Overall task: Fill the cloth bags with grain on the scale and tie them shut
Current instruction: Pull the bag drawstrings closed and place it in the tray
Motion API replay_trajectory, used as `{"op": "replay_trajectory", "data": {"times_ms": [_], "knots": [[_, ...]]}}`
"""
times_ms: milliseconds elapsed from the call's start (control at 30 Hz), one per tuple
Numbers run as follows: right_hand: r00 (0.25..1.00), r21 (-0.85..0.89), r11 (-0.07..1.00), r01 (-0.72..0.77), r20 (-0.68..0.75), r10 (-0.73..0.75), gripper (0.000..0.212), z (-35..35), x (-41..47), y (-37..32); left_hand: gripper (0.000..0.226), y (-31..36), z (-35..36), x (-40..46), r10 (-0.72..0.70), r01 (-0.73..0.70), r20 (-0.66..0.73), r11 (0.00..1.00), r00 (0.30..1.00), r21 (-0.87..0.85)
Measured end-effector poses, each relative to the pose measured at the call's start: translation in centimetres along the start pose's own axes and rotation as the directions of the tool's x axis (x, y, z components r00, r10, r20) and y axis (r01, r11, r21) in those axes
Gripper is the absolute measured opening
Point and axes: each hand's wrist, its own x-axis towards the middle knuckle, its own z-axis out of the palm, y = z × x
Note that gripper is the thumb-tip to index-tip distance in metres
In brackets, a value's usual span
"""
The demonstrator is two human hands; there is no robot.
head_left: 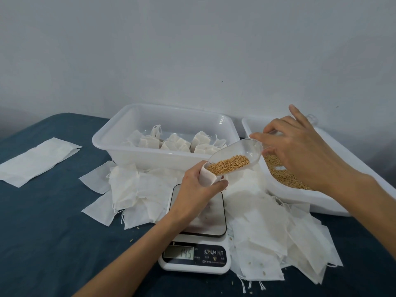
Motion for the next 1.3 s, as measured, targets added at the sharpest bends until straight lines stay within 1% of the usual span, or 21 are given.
{"op": "replay_trajectory", "data": {"times_ms": [367, 533, 667, 933, 1300], "knots": [[1.000, -0.003, 1.000, -0.003, 0.007, 0.003, 0.042, -0.10, -0.01, -0.08, 0.031, -0.06, 0.05, 0.12, -0.010, 0.010, -0.003, 1.000, 1.000, -0.007], [1.000, -0.005, 1.000, 0.008, -0.004, -0.008, 0.041, -0.07, -0.02, -0.09, 0.023, 0.08, 0.03, 0.08, -0.004, 0.004, 0.003, 1.000, 1.000, -0.009], [1.000, -0.012, 1.000, 0.010, -0.009, -0.011, 0.040, -0.04, -0.01, -0.02, 0.031, 0.06, 0.02, 0.11, -0.013, 0.013, -0.001, 1.000, 1.000, -0.005], [1.000, -0.018, 1.000, 0.013, -0.008, -0.013, 0.042, 0.23, -0.06, 0.17, 0.023, 0.07, -0.02, 0.07, 0.003, -0.003, 0.011, 1.000, 1.000, -0.009], [1.000, -0.017, 1.000, 0.012, -0.002, -0.012, 0.046, 0.08, -0.07, 0.10, 0.025, 0.00, 0.00, 0.10, 0.004, -0.004, 0.004, 1.000, 1.000, -0.002]]}}
